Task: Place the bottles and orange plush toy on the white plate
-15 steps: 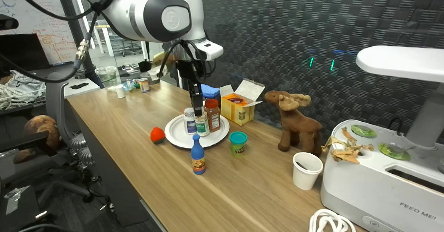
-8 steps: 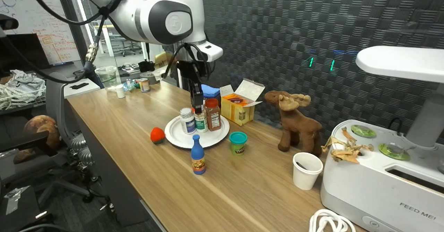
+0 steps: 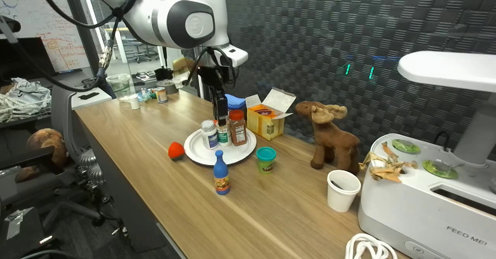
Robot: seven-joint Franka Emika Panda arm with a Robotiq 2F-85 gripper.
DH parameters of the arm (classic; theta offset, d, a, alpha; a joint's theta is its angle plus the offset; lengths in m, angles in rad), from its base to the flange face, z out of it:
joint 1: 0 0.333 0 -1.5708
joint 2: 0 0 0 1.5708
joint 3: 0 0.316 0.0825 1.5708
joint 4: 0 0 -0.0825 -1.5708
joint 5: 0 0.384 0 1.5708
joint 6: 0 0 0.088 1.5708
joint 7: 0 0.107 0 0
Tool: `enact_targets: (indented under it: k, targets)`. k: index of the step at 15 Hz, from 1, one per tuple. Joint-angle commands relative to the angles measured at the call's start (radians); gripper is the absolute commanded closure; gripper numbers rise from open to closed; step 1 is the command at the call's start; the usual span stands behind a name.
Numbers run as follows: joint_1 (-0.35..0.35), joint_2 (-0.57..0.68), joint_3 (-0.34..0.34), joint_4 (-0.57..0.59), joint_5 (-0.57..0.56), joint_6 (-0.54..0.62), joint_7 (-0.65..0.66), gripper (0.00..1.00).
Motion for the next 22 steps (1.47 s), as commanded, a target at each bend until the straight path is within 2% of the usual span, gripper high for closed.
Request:
enact_targets:
  k: [1,2,7,12,22]
  targets:
    - [0.01,-0.027,-0.008,0.016,0.033,-0.007,-0.023,0.08]
    - [0.011,-0.042,-0.009,0.009,0.033,-0.004,-0.019,0.01]
    - [0.009,-0.099,-0.079,-0.024,-0.036,0.022,0.078,0.0]
    - [-0.026,-0.054,-0.165,0.011,-0.084,0.008,0.17,0.0]
    - [-0.074,0.061,-0.188,0.025,-0.047,0.018,0.194,0.0]
